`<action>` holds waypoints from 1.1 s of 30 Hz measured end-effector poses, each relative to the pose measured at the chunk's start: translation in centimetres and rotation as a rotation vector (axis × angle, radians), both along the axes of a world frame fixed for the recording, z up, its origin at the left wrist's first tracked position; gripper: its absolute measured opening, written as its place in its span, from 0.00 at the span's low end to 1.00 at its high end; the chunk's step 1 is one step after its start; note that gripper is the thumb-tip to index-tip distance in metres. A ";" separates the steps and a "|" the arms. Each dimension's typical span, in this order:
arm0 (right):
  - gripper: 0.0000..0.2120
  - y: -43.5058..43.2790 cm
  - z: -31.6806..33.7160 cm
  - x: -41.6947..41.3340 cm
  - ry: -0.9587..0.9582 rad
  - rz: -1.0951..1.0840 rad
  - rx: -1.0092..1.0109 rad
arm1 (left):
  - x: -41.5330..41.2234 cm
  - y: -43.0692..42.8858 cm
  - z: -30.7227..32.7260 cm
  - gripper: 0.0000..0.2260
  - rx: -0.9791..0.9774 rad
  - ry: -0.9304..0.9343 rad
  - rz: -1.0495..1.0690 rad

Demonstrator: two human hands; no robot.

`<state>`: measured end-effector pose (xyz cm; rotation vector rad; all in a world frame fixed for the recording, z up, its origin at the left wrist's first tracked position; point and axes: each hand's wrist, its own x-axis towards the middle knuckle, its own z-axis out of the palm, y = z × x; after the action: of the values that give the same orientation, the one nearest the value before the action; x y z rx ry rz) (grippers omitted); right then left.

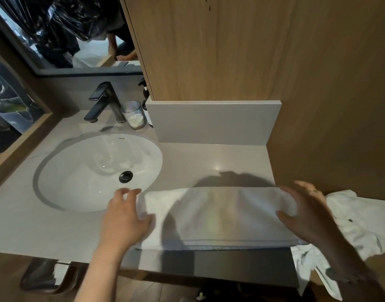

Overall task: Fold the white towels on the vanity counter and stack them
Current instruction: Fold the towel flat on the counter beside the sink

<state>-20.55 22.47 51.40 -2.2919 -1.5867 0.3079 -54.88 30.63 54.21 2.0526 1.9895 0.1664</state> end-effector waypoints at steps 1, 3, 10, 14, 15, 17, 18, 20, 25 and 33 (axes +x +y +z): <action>0.24 0.8 0.2 -1.9 -0.001 0.031 0.118 | 1.6 0.0 -0.3 0.27 0.114 -0.029 -0.077; 0.20 2.4 0.1 -6.4 0.027 0.122 0.268 | 5.3 0.1 -1.4 0.24 0.174 -0.095 -0.287; 0.31 3.7 -5.5 -12.0 -0.134 0.383 -0.036 | 9.4 -0.9 -7.1 0.29 0.023 0.113 -0.552; 0.39 3.8 -5.8 -11.0 -0.145 0.425 -0.072 | 9.0 -0.8 -7.8 0.29 -0.049 0.091 -0.475; 0.42 3.7 -5.9 -10.4 -0.124 0.436 -0.063 | 8.8 -0.8 -7.6 0.28 -0.055 0.074 -0.442; 0.45 3.5 -5.7 -9.0 -0.078 0.401 -0.128 | 8.2 -0.6 -7.6 0.30 -0.060 0.041 -0.386; 0.47 3.4 -5.6 -8.1 -0.083 0.377 -0.146 | 7.8 -0.5 -7.6 0.32 -0.062 0.044 -0.361; 0.51 3.1 -5.7 -6.4 -0.098 0.297 -0.161 | 7.0 -0.5 -7.5 0.38 -0.048 0.064 -0.291; 0.54 2.2 -5.4 -3.2 -0.195 0.137 -0.200 | 5.1 -0.3 -7.4 0.41 -0.091 0.085 -0.101; 0.47 2.2 -4.2 -2.5 -0.215 0.147 -0.309 | 4.6 -0.1 -6.7 0.38 -0.129 0.021 -0.063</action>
<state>-23.01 24.70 47.24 -2.5113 -1.9386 0.3760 -50.29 30.51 47.53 2.0398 1.8927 0.0030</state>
